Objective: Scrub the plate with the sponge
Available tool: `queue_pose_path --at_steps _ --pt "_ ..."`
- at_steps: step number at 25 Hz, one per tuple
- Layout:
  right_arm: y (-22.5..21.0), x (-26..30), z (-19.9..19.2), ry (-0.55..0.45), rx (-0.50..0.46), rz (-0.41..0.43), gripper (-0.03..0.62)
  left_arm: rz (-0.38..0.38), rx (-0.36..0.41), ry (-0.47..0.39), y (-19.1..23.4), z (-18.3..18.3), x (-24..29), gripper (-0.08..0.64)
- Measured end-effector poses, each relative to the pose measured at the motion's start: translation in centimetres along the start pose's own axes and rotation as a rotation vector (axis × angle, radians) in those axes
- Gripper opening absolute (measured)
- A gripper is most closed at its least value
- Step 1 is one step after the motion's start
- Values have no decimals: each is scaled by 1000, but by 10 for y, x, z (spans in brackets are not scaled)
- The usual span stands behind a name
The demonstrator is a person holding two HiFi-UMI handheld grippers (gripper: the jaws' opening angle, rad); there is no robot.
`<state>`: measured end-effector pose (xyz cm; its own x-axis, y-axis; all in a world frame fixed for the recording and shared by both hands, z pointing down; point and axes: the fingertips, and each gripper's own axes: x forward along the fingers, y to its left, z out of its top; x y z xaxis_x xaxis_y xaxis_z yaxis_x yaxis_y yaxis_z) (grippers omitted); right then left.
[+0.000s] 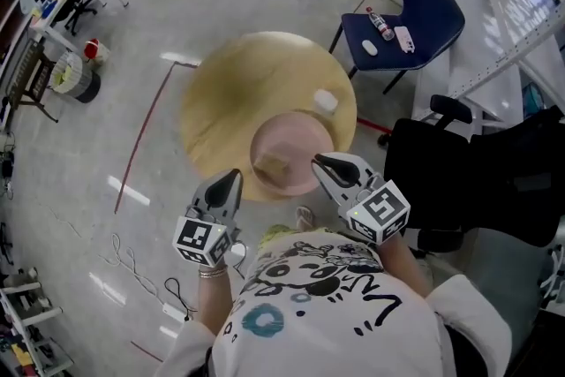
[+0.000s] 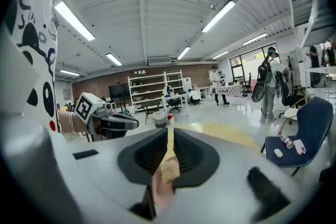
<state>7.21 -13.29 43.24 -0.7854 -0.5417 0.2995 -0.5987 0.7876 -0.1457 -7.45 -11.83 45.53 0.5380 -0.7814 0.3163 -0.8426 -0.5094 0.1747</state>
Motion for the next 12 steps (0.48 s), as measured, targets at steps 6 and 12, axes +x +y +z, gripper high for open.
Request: queue_pose_path --at_steps 6,12 --pt "-6 36 -34 108 36 26 32 -18 -33 92 23 -35 15 17" --pt "2 88 -81 310 69 82 57 -87 -162 194 49 -75 28 17"
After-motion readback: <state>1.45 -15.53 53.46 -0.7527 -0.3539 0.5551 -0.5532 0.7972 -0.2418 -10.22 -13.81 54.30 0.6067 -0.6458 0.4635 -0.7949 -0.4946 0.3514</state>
